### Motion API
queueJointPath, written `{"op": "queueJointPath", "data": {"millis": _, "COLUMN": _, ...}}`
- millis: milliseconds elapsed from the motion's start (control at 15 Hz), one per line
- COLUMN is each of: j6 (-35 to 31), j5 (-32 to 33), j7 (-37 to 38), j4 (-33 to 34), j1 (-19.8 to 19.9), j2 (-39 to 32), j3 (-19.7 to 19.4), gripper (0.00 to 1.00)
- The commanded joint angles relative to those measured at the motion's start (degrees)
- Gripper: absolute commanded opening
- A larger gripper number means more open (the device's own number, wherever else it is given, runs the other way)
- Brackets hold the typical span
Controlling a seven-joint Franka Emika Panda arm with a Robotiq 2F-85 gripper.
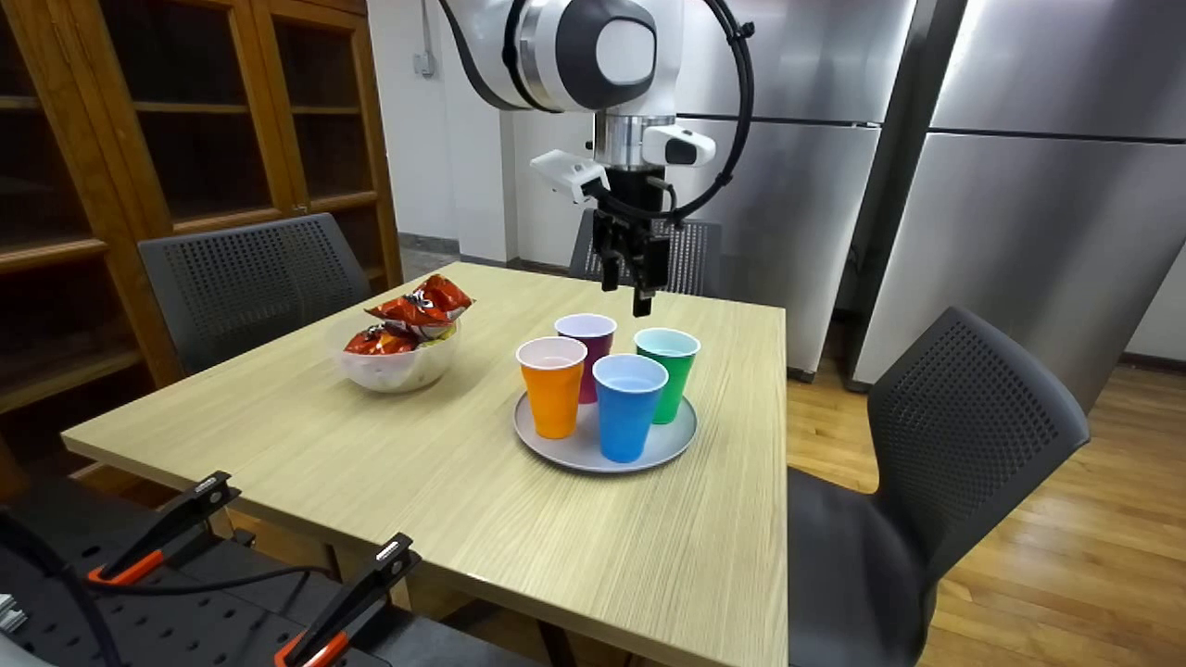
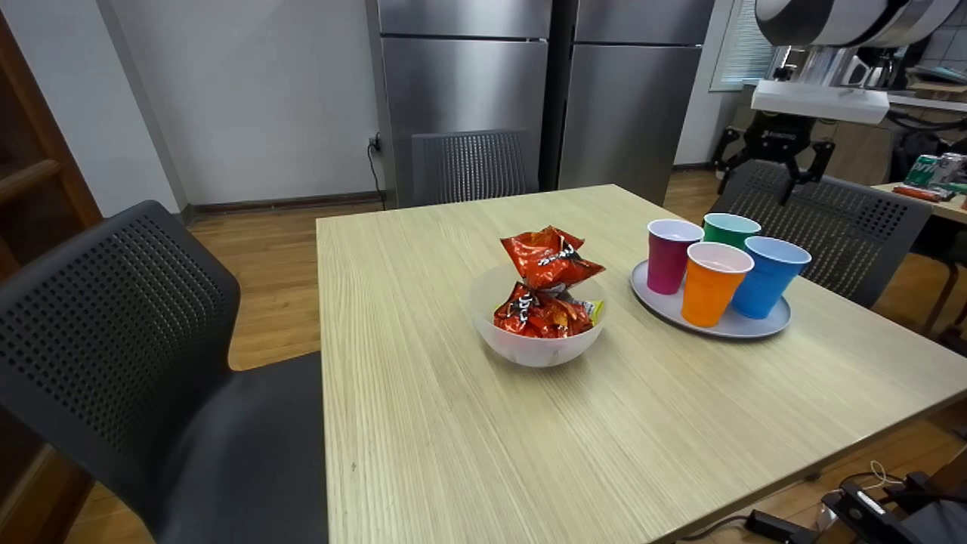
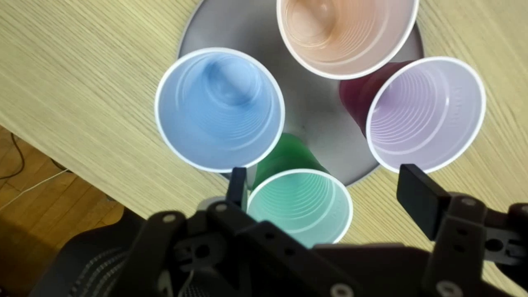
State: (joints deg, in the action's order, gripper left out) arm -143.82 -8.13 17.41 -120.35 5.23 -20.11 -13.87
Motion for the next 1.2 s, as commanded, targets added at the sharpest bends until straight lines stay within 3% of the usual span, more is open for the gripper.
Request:
{"op": "queueJointPath", "data": {"millis": 0, "j6": -1.5, "j5": 3.3, "j7": 0.6, "j4": -5.9, "j1": -1.1, "j2": 6.9, "j3": 0.9, "gripper": 1.0}}
{"op": "queueJointPath", "data": {"millis": 200, "j6": -1.8, "j5": 6.8, "j7": 1.0, "j4": -9.2, "j1": -2.5, "j2": 10.8, "j3": 1.5, "gripper": 1.0}}
{"op": "queueJointPath", "data": {"millis": 267, "j6": -0.4, "j5": 4.8, "j7": 0.3, "j4": -4.6, "j1": -0.8, "j2": 6.1, "j3": 1.8, "gripper": 1.0}}
{"op": "queueJointPath", "data": {"millis": 1133, "j6": -1.0, "j5": 6.0, "j7": 0.2, "j4": -7.6, "j1": -1.4, "j2": 9.0, "j3": 2.3, "gripper": 1.0}}
